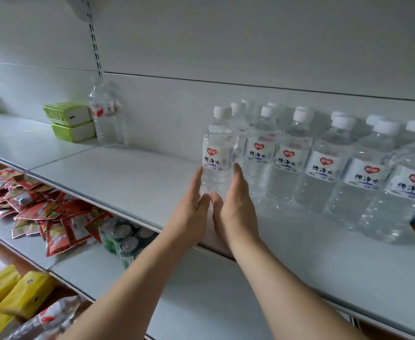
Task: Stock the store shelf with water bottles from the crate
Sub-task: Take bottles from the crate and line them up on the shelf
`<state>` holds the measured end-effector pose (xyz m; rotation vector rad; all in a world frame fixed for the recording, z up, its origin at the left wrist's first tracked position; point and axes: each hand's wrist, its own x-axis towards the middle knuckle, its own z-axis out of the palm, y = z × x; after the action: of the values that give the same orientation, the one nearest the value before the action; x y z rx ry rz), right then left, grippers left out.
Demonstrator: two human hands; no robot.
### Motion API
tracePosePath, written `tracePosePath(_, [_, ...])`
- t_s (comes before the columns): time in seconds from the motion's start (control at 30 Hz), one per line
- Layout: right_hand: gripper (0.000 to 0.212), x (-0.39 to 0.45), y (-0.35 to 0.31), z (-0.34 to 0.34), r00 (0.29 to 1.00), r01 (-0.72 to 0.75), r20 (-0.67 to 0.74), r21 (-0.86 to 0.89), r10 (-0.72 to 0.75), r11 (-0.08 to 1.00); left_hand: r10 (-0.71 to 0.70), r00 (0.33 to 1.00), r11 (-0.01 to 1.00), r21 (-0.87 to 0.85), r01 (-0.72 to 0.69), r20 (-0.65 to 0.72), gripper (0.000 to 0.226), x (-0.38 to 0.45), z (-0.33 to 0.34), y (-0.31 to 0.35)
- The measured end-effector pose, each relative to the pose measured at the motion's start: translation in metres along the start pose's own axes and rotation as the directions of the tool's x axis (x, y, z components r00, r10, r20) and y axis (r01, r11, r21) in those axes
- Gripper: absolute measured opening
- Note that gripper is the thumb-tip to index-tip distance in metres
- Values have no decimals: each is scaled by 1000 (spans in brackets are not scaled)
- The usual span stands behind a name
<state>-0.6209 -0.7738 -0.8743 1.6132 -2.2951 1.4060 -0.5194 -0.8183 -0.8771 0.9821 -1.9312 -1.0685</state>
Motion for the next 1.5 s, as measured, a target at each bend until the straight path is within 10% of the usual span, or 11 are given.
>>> tracePosePath(0.47, [67,-14,-1,-2,993,-110,-42,-36,109,993,-4,999,999,40,6,-38,58,-8,-3,9])
tracePosePath(0.6, [48,-53,-1,-8,991,98,-84,-44,-101,994,-59,994,954,-299,30,-89,69,-44,-8,21])
tracePosePath(0.8, [37,-129,-42,-9,944,315,63,123,-324,941,-118,935,953,-304,12,-334,45,-141,-70,-7])
tracePosePath(1.2, [38,-341,-142,108,601,380,617,339,-508,861,-575,628,797,-186,574,-524,16,-406,-209,-162])
tracePosePath(1.5, [70,-427,-137,180,325,258,944,-139,50,956,-714,522,673,-249,697,-466,45,-478,-197,-209])
